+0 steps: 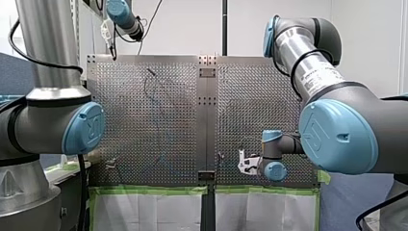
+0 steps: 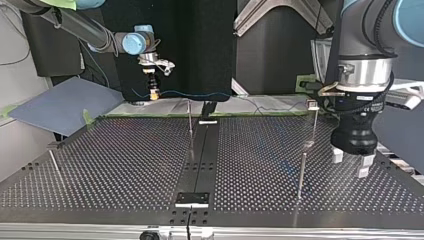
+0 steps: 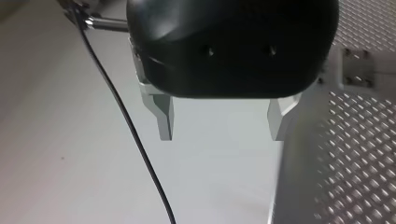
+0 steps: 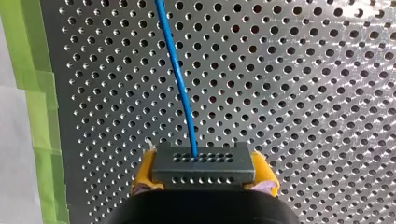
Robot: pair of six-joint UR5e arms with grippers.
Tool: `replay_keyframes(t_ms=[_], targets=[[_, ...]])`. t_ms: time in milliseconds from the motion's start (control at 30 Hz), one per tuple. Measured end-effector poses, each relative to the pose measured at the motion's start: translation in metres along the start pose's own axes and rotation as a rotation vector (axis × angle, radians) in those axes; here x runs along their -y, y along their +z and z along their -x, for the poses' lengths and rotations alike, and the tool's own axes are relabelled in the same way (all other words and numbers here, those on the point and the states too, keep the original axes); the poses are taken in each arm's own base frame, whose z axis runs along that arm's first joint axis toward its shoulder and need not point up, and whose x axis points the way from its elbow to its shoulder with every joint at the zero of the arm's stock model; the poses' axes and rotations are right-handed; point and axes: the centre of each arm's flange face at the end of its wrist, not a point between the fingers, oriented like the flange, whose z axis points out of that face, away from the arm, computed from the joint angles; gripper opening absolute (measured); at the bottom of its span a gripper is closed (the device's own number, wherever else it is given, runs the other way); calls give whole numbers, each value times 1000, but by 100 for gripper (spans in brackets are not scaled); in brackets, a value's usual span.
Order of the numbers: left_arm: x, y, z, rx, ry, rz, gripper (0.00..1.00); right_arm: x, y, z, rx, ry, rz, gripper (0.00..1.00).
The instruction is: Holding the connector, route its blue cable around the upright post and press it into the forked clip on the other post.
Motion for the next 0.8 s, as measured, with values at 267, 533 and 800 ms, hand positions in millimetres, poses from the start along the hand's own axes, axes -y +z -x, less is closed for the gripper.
replay_keyframes(t_ms=[267,533,800], targets=[[11,21,2,-33,-25,-35,100,2,1,-1,-3,3,-3,7],[4,36,-23,-120,49,42,100,2,2,-2,-5,5,-5,7],[-4,36,-36,-142,103,102,100,2,2,-2,-5,5,-6,7]])
